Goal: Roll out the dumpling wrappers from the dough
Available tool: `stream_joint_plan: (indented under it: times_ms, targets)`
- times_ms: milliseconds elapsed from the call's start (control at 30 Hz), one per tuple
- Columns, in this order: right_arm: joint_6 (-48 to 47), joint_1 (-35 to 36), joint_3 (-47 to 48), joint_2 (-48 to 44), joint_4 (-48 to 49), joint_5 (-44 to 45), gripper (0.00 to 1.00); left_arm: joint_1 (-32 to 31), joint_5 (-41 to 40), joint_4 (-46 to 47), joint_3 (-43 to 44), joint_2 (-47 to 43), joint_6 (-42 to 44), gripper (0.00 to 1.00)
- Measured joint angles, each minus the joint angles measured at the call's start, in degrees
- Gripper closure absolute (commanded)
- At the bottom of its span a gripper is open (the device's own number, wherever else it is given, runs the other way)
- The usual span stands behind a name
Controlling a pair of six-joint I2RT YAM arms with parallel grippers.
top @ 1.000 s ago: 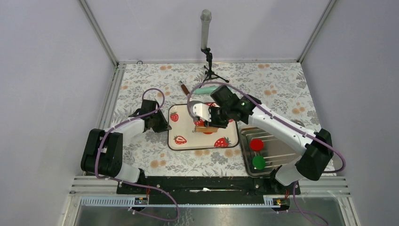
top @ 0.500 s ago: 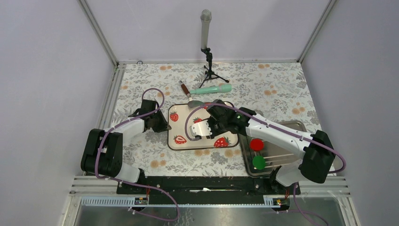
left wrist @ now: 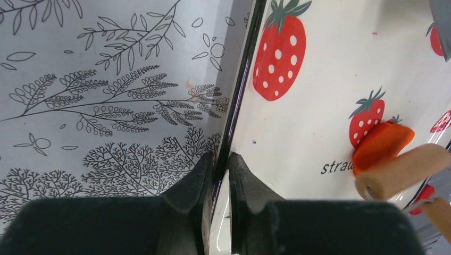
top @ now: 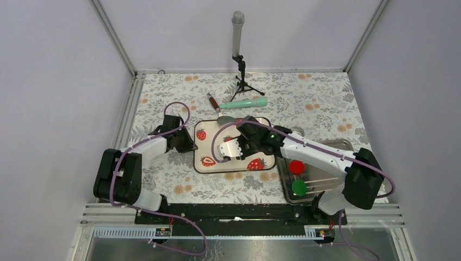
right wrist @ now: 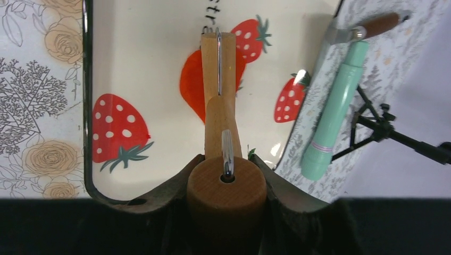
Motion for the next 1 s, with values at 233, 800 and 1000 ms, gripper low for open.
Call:
stream_joint_plan:
  times_ms: [233, 800, 1000]
  targets:
    - [-0.1, 0.0, -2.9, 2.1, 3.2, 0.0, 1.00, 0.0, 0.0, 0.0, 0.0, 0.0, 0.0, 1.00]
    - [0.2, -2.5, 1.4, 12.4, 13.7, 3.2, 1.00, 0.3, 0.1, 0.1, 0.0, 0.0, 0.0, 1.00]
    - [2.3, -2.8, 8.8, 14.4, 7.6, 2.9, 1.00, 0.8, 0.1, 0.1, 0.0, 0.0, 0.0, 1.00]
